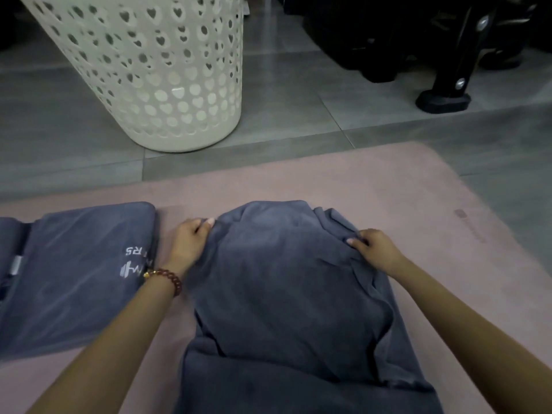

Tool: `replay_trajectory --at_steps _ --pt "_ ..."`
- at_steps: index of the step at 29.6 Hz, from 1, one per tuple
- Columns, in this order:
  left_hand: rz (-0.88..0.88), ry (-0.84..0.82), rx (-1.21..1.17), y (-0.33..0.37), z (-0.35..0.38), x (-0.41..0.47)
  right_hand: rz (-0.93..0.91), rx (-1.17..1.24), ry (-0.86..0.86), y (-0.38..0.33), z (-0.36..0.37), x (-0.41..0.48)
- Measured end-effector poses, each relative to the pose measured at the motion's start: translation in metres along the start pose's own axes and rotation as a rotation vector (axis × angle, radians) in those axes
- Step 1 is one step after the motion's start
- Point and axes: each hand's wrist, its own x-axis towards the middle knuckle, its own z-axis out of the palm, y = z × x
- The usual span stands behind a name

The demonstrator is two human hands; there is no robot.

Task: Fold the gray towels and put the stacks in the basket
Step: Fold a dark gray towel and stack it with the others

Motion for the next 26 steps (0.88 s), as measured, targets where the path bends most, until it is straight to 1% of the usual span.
replay_trajectory --at_steps 1,3,5,7,9,11,15,18,19,21,22,24,26 --pt "0.021 -0.01 0.022 -0.003 0.005 0.001 -0.061 -0.013 0.038 0.005 0.005 0.0" --pt "0.026 -0.001 0.059 -0.011 0.013 0.005 -0.156 -0.006 0.174 0.014 0.014 0.0" --pt "0.029 0.031 0.128 -0.014 0.015 0.007 -0.183 -0.044 0.273 0.018 0.017 0.0" --pt "0.045 0.002 0.171 -0.015 0.021 0.008 -0.183 -0.071 0.279 0.023 0.02 0.009" --pt "0.107 -0.016 0.198 -0.012 0.027 0.005 -0.121 -0.04 0.224 0.022 0.022 0.018" --pt "0.15 -0.01 0.23 -0.011 0.033 0.004 -0.077 0.0 0.224 0.019 0.023 0.024" --pt "0.174 0.004 0.229 -0.012 0.033 0.009 -0.112 0.016 0.283 0.014 0.027 0.031" --pt "0.18 -0.025 0.293 -0.008 0.033 0.011 -0.143 0.023 0.289 0.01 0.027 0.036" --pt "0.208 -0.038 0.283 -0.007 0.034 0.011 -0.155 0.043 0.281 0.007 0.024 0.036" --pt "0.249 -0.062 0.189 -0.003 0.028 0.011 -0.144 0.171 0.279 -0.005 0.02 0.033" --pt "0.269 -0.072 0.116 0.005 0.026 0.006 -0.124 0.233 0.322 -0.009 0.009 0.026" --pt "0.314 -0.053 0.083 0.011 0.011 0.005 -0.081 0.354 0.435 -0.021 -0.004 0.019" --pt "0.35 -0.027 0.041 0.02 -0.009 0.003 -0.055 0.429 0.5 -0.027 -0.025 0.007"
